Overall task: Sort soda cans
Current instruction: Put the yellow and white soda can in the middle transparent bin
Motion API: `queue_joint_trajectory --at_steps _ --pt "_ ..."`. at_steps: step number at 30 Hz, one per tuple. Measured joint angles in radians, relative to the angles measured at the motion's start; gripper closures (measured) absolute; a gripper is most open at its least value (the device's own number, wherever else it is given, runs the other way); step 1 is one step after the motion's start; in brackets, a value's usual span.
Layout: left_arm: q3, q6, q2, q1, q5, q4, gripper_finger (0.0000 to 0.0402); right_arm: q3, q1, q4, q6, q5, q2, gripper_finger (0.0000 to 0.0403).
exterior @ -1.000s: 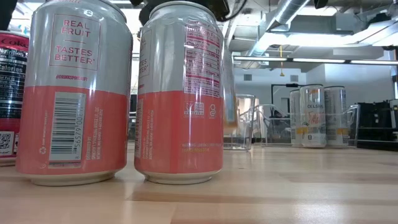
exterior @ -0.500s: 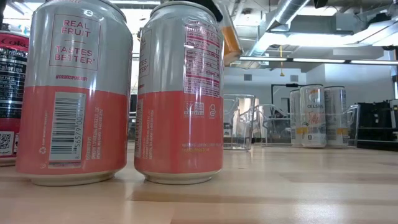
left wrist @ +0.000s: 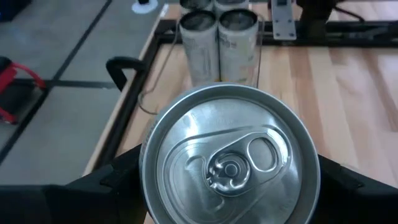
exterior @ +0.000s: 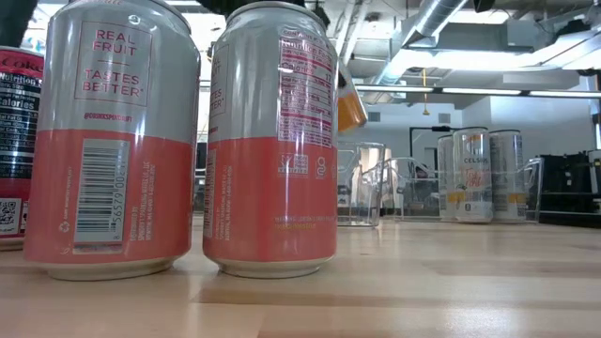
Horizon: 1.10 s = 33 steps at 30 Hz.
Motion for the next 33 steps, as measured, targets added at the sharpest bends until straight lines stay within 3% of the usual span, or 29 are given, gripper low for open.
queue_joint_trajectory --at_steps 12,27,33 --pt "0.0 0.051 0.11 0.032 0.008 -0.009 0.0112 0.0 -0.041 -0.036 -0.003 0.0 0.0 0.0148" --pt "0.002 0.037 0.143 0.052 0.003 -0.04 0.0111 0.0 -0.048 -0.035 0.008 0.0 0.0 0.0148" --pt "0.002 0.037 0.145 0.052 0.003 -0.046 0.0064 0.0 -0.048 -0.034 0.008 0.0 0.0 0.0148"
